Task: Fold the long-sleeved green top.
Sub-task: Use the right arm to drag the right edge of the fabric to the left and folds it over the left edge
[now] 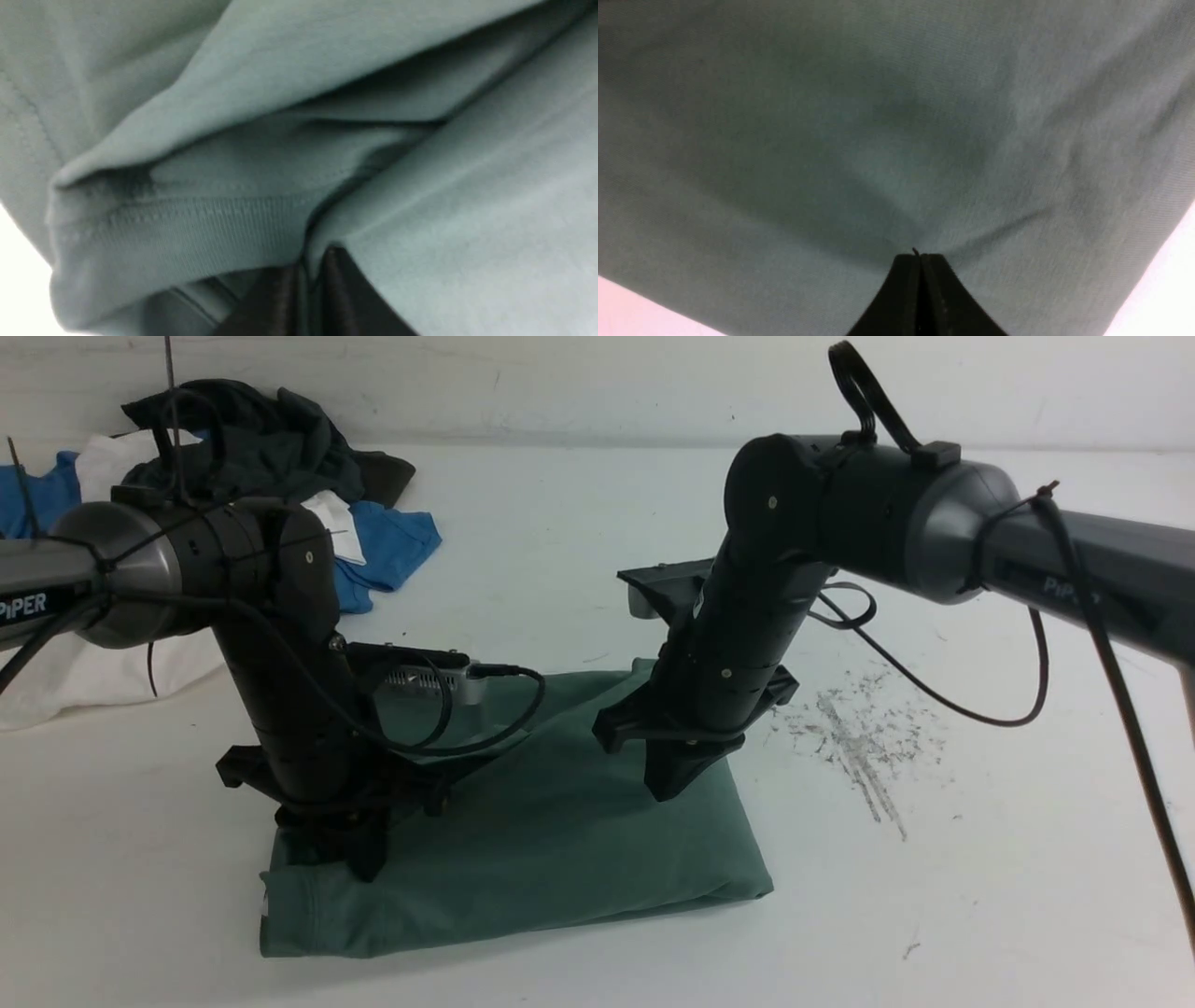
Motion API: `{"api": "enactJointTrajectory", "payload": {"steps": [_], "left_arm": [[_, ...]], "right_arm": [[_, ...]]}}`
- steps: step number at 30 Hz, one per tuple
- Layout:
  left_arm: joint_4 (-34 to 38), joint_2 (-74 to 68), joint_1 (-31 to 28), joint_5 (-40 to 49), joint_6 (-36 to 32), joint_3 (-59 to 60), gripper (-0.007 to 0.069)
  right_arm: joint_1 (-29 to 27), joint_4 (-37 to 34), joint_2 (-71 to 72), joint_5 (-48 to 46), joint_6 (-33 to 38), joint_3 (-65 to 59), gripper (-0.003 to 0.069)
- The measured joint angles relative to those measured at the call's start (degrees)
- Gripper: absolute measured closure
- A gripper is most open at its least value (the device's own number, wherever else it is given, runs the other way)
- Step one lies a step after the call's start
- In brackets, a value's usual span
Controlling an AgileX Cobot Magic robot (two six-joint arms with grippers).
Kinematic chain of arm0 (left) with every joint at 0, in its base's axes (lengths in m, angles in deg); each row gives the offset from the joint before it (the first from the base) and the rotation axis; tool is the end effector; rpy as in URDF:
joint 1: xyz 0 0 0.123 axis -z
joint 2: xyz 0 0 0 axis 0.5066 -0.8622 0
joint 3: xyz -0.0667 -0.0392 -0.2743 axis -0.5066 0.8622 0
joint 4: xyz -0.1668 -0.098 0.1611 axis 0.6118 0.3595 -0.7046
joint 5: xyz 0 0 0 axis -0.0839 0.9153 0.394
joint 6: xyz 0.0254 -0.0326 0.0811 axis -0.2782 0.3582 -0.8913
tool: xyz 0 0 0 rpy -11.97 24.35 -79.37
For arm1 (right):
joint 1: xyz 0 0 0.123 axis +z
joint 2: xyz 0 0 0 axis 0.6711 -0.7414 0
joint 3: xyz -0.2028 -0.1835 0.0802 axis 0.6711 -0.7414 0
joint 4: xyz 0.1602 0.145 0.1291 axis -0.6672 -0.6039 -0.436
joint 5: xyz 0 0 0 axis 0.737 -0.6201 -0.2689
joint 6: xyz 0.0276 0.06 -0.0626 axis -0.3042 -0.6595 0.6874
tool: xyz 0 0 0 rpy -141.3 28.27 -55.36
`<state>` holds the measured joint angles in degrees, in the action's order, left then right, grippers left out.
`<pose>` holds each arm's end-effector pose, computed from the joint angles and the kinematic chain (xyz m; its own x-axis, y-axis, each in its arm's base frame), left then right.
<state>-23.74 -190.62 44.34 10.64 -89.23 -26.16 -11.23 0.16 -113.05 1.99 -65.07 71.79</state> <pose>0.3366 -0.0981 0.1853 -0.9688 0.2396 0.0636 0.2275 0.9611 -0.1565 0.3609 0.2459 0.2108 -0.8544 -0.5124 -0.0868 -0.5147 0.8111 0.2778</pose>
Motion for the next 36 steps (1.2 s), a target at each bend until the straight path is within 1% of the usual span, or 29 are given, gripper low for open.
{"api": "enactJointTrajectory", "payload": {"steps": [2, 9, 12, 13, 14, 15, 18, 21, 25, 30, 36], "left_arm": [[0.0, 1.79, 0.0, 0.07, -0.05, 0.0, 0.0615], [-0.48, 9.33, 0.0, 0.12, 0.01, 0.0, 0.0618], [-2.53, 12.5, 0.0, -2.3, 0.22, 0.0, 0.0618], [-4.46, 13.4, 0.0, -3.75, 0.66, 0.0, 0.0618], [-4.46, 13.52, 0.0, -3.98, 0.79, 0.0, 0.0618], [-6.82, 13.88, 0.0, -5.59, 1.88, 0.0, 0.0618], [-11.45, 13.06, 0.0, -8.32, 4.29, 0.0, 0.0618], [-13.73, 11.02, 0.0, -9.63, 6.74, 0.0, 0.0618], [-14.81, 8.84, 0.0, -10.75, 8.14, 0.0, 0.0617], [-15.97, 7.55, 0.0, -14.53, 10.51, 0.0, 0.0595], [-17.32, 7.07, 0.0, -17.36, 13.78, -0.19, 0.0594]], "right_arm": [[0.0, 0.0, 0.0, 0.0, 0.0, 0.0, 0.0673], [0.0, 0.0, 0.0, 0.0, 0.15, 0.0, 0.0673], [0.0, 0.0, 0.0, 0.0, 0.22, 0.0, 0.0673], [0.0, 0.0, 0.0, 0.0, 0.22, 0.0, 0.0673], [0.0, 0.0, 0.0, 0.0, 0.22, 0.0, 0.0673], [0.0, 0.0, 0.0, 0.0, 0.22, 0.0, 0.0673], [0.0, 0.0, 0.0, 0.0, 0.22, 0.0, 0.0673], [0.0, 0.0, 0.0, 0.0, 0.22, 0.0, 0.0673], [0.0, -0.05, 0.0, 0.0, 0.22, 0.0, 0.0673], [0.06, -0.89, -1.11, 0.02, 0.82, 0.0, 0.0673], [1.84, 0.19, -3.11, 0.18, 1.27, 0.0, 0.0673]]}}
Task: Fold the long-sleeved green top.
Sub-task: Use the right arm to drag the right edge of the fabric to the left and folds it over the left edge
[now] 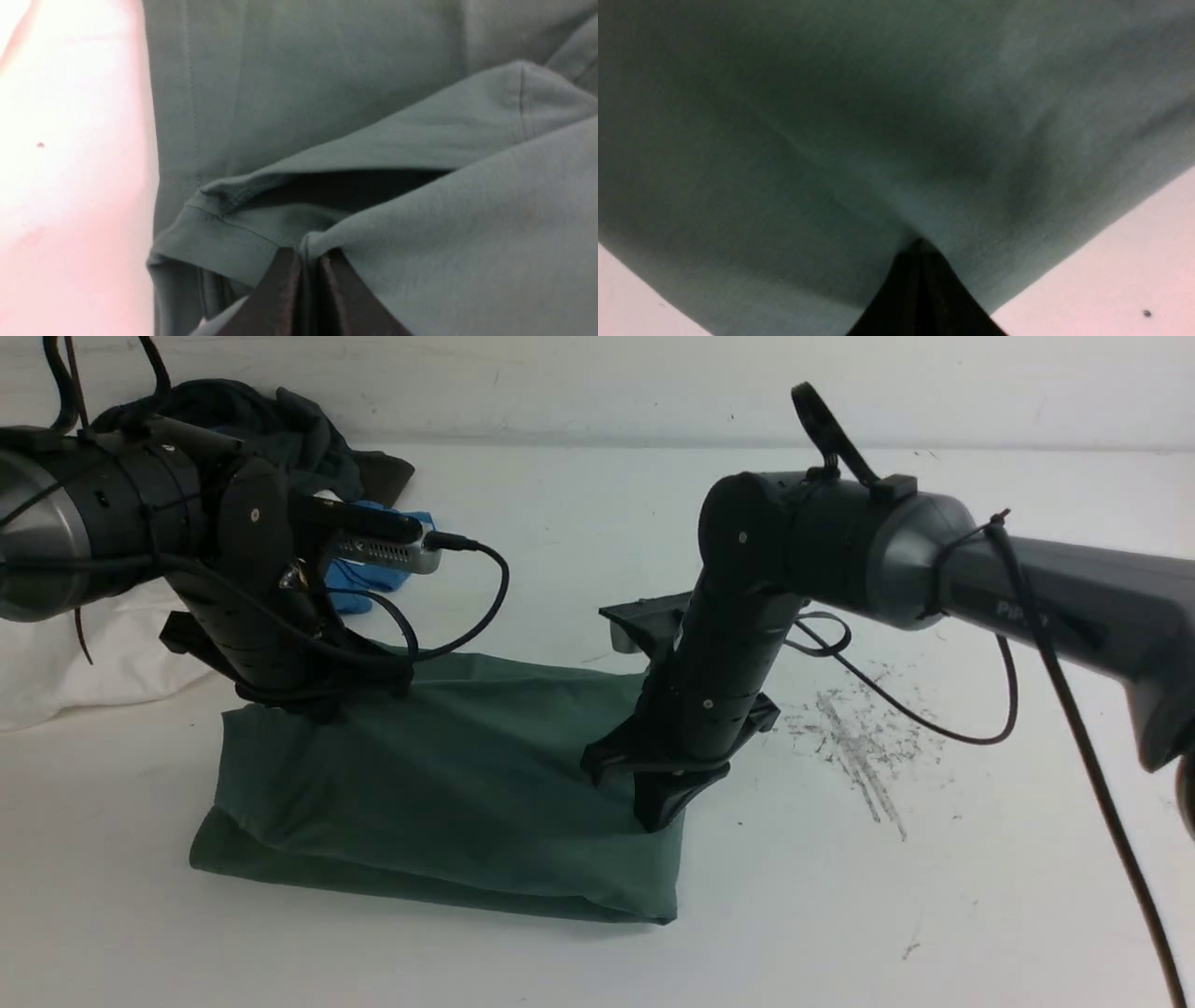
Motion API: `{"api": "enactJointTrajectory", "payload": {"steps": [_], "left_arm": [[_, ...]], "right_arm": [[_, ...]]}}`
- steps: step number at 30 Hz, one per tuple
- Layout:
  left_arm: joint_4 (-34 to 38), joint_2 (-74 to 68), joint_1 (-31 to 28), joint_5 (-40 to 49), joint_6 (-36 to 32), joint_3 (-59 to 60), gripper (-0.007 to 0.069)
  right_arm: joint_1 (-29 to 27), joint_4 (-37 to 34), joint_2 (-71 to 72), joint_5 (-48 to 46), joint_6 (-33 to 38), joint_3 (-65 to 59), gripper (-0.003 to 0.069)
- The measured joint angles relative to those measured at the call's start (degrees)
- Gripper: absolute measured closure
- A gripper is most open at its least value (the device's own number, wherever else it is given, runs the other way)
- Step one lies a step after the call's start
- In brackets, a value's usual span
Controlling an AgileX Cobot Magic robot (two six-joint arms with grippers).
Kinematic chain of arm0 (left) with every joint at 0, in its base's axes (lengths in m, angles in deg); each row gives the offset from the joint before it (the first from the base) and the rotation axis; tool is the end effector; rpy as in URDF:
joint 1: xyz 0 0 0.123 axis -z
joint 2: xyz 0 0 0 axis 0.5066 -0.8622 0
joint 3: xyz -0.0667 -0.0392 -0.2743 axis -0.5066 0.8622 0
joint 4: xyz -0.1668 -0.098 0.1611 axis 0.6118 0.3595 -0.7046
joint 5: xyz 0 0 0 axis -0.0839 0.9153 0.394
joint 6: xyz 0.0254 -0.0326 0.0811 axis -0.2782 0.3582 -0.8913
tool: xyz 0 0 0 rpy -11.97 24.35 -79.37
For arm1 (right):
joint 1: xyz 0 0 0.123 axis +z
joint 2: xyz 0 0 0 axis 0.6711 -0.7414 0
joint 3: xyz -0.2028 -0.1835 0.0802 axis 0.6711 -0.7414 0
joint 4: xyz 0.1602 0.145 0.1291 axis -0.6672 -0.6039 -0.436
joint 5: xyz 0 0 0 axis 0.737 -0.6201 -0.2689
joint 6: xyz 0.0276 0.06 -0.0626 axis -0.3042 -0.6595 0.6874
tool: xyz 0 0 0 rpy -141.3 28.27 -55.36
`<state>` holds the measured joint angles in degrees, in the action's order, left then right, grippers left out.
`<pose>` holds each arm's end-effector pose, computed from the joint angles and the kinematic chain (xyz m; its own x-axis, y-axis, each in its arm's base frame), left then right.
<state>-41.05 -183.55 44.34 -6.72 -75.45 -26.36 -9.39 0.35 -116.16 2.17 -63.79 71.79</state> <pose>0.3585 -0.0800 0.2338 -0.9204 0.1471 -0.3622 0.1347 0.9891 0.0593 0.3567 0.2594 0.1869 -0.8279 -0.5593 -0.0418 -0.5477 0.7903 0.2745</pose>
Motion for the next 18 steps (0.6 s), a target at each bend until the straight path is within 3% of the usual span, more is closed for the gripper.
{"api": "enactJointTrajectory", "payload": {"steps": [18], "left_arm": [[4.5, -10.83, -4.37, 8.14, 0.16, -13.68, 0.0587]], "right_arm": [[1.04, -0.51, -3.26, 1.51, -1.0, 0.53, 0.0673]]}}
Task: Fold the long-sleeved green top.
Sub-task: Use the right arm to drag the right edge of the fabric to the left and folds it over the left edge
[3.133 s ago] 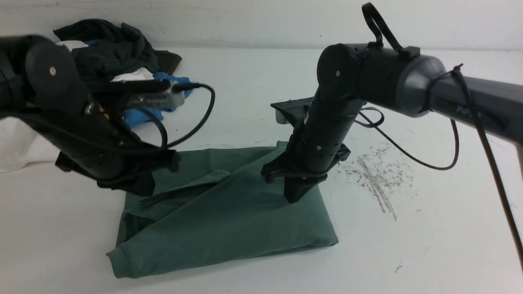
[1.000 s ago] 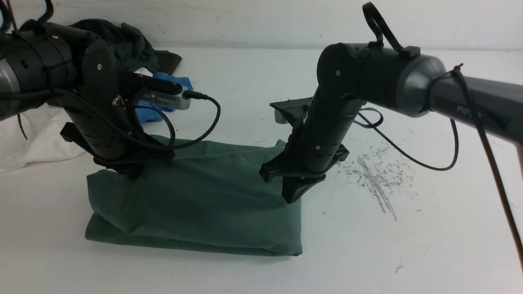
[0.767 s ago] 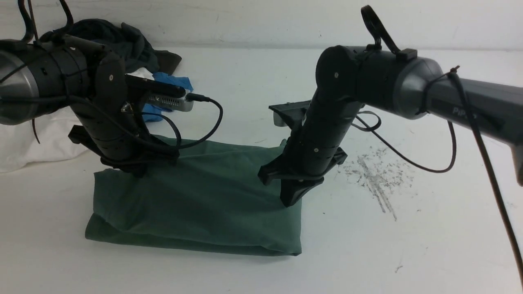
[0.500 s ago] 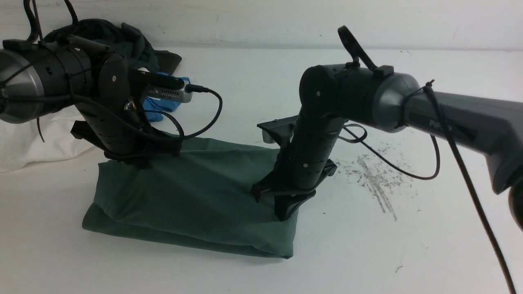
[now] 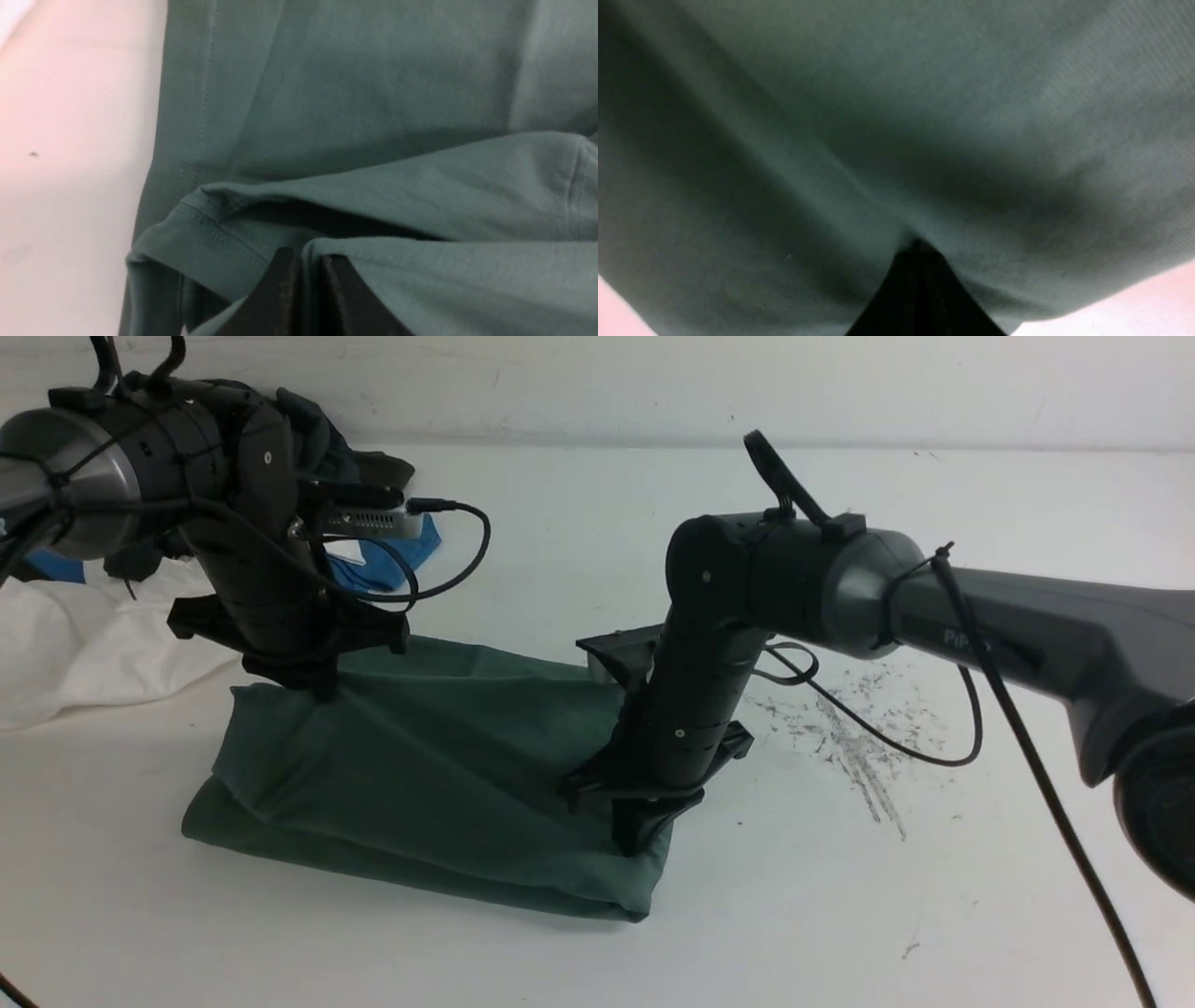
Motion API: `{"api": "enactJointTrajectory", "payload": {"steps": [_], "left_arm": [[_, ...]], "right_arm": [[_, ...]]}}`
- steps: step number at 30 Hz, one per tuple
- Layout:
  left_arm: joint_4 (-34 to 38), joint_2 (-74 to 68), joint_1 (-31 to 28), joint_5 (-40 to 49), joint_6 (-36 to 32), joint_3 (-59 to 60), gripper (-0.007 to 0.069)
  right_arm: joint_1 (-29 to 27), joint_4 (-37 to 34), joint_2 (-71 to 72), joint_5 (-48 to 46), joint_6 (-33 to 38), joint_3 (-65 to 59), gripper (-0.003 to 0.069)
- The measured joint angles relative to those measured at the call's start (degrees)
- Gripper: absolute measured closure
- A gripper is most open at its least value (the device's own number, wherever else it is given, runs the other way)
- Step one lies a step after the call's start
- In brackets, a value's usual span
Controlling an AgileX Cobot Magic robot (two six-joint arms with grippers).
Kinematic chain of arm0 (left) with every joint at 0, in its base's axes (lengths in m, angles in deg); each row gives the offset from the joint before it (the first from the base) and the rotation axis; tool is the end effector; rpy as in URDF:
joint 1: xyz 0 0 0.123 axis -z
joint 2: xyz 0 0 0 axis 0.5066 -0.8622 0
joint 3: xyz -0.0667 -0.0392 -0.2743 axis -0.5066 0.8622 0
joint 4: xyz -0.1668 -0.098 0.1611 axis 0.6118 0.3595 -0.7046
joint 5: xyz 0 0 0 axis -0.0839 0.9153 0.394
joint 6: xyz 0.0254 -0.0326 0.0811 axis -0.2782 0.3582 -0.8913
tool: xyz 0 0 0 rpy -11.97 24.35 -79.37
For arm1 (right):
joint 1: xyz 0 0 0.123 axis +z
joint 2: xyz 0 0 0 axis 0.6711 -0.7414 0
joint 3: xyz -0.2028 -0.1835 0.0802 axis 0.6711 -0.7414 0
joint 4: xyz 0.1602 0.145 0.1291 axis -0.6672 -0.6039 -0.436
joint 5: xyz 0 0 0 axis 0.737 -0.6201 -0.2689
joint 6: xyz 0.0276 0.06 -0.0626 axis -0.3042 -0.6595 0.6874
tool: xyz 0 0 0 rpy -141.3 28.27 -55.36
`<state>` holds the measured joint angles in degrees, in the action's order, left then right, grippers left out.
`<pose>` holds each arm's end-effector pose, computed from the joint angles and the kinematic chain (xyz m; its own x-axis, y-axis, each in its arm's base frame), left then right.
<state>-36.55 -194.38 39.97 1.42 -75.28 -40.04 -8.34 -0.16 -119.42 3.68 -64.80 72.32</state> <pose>0.4062 -0.0645 0.2203 -0.9632 0.0197 -0.2682 0.0200 0.9998 0.0015 0.3573 0.2701 0.1641 -0.8337 -0.5521 -0.0145 -0.5333 0.7979 0.2808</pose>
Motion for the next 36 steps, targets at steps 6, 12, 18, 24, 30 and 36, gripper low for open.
{"api": "enactJointTrajectory", "payload": {"steps": [6, 12, 18, 24, 30, 36], "left_arm": [[0.66, -4.54, -0.82, -1.58, -3.04, -2.21, 0.0572], [-0.29, -5.42, -0.88, -4.91, -5.6, -2.4, 0.0472], [-5.55, -5.42, -0.95, -6.0, -6.4, -2.71, 0.027], [-14.44, -5.07, -1.26, -2.67, -4.03, -5.06, 0.0197], [-16.98, -1.35, -1.31, 4.26, -1.32, -8.16, 0.0333], [-8.51, 2.89, -1.33, 9.17, -5.62, -6.47, 0.0596]], "right_arm": [[0.0, -0.1, 0.0, 0.0, 0.05, 0.0, 0.0673], [0.3, -0.19, 0.0, 0.06, 1.03, 0.0, 0.0673], [0.79, 0.21, 0.0, 0.06, 1.93, 0.11, 0.0673], [0.86, 0.27, 0.0, 0.06, 2.1, 0.11, 0.0673], [0.86, -0.06, 0.0, 0.06, 2.22, 0.11, 0.0673], [0.86, -0.1, 0.0, -0.11, 1.47, 0.11, 0.0673]]}}
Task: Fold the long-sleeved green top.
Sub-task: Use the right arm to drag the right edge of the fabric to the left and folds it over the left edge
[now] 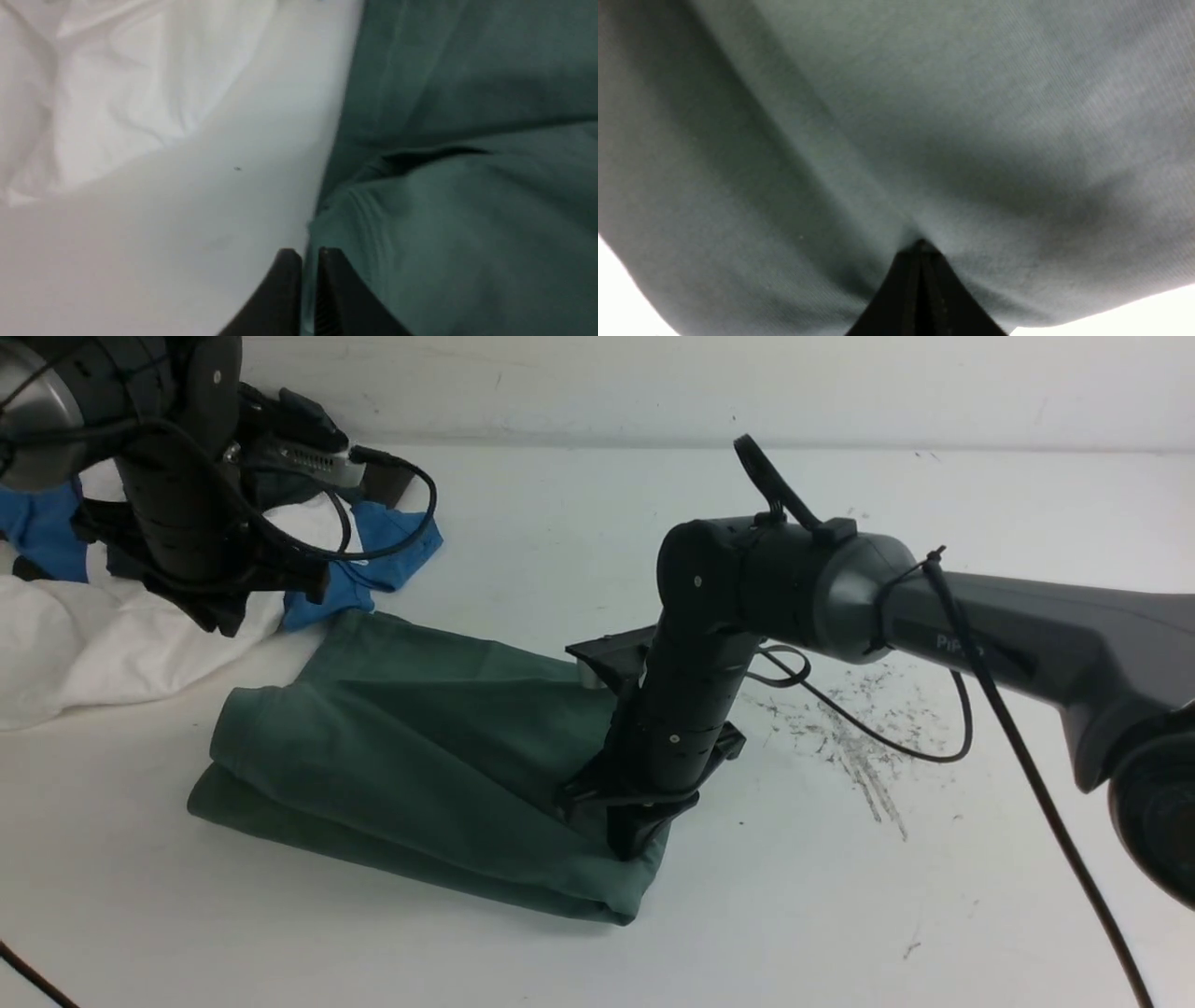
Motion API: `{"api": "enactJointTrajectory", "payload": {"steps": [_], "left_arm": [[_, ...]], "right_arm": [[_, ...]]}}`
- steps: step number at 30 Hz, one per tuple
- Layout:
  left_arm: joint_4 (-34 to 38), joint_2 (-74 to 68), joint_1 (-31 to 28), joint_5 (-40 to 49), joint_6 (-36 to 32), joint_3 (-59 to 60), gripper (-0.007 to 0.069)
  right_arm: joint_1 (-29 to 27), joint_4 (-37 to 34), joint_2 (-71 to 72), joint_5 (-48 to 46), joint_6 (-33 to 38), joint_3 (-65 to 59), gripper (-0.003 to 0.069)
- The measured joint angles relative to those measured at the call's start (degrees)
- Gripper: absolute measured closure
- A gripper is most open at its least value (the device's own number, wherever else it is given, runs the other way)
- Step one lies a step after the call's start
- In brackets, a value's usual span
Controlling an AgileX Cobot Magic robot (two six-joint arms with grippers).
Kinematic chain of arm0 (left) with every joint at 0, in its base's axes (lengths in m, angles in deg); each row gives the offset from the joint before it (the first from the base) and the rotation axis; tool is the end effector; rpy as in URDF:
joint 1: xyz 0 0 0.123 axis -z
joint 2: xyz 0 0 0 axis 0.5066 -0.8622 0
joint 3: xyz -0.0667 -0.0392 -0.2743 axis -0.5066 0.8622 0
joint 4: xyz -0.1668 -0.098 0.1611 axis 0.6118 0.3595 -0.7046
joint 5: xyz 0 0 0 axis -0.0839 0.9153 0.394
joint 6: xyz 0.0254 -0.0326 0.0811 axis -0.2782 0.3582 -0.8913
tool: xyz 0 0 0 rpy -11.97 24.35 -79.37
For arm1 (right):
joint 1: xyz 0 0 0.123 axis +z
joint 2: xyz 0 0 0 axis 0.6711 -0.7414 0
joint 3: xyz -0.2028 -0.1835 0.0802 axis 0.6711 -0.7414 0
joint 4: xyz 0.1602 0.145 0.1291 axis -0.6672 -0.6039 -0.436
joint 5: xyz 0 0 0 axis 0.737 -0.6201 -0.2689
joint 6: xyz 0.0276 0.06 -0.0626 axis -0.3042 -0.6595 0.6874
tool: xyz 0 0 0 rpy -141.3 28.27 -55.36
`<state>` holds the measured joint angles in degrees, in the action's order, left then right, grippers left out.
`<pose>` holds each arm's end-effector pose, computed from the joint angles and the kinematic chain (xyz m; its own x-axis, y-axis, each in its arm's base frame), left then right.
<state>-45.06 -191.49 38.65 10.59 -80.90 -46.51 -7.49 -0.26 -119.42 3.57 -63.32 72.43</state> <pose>0.4041 -0.0420 0.2693 -0.9500 0.1520 -0.2728 0.1064 0.9788 0.1749 0.3533 0.2756 0.1646 -0.8111 -0.5845 -0.0218 -0.5659 0.7747 0.2821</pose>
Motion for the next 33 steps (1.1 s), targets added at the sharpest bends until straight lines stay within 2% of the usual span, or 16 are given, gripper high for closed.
{"api": "enactJointTrajectory", "payload": {"steps": [4, 9, 19, 27, 33], "left_arm": [[7.45, 0.0, 0.0, -3.73, -4.94, 6.71, 0.0629], [8.08, -2.77, -1.08, -10.71, -2.85, 11.74, 0.0629], [8.53, -6.74, -4.36, -7.28, -0.91, 11.87, 0.0629], [10.05, 4.53, -4.58, -7.3, -0.91, 12.37, 0.0629], [10.26, 17.47, -4.58, -1.35, -2.33, 12.38, 0.0629]], "right_arm": [[0.0, -0.23, 0.2, -0.06, -1.22, 0.0, 0.0673], [0.11, 0.34, 1.42, -0.57, -1.35, -0.2, 0.0673], [0.23, 0.83, 4.72, -1.02, -1.4, -0.56, 0.0673], [0.29, -1.29, 7.16, -1.14, -1.8, -0.56, 0.0673], [3.46, -0.78, 7.16, -0.4, -1.24, -0.56, 0.0673]]}}
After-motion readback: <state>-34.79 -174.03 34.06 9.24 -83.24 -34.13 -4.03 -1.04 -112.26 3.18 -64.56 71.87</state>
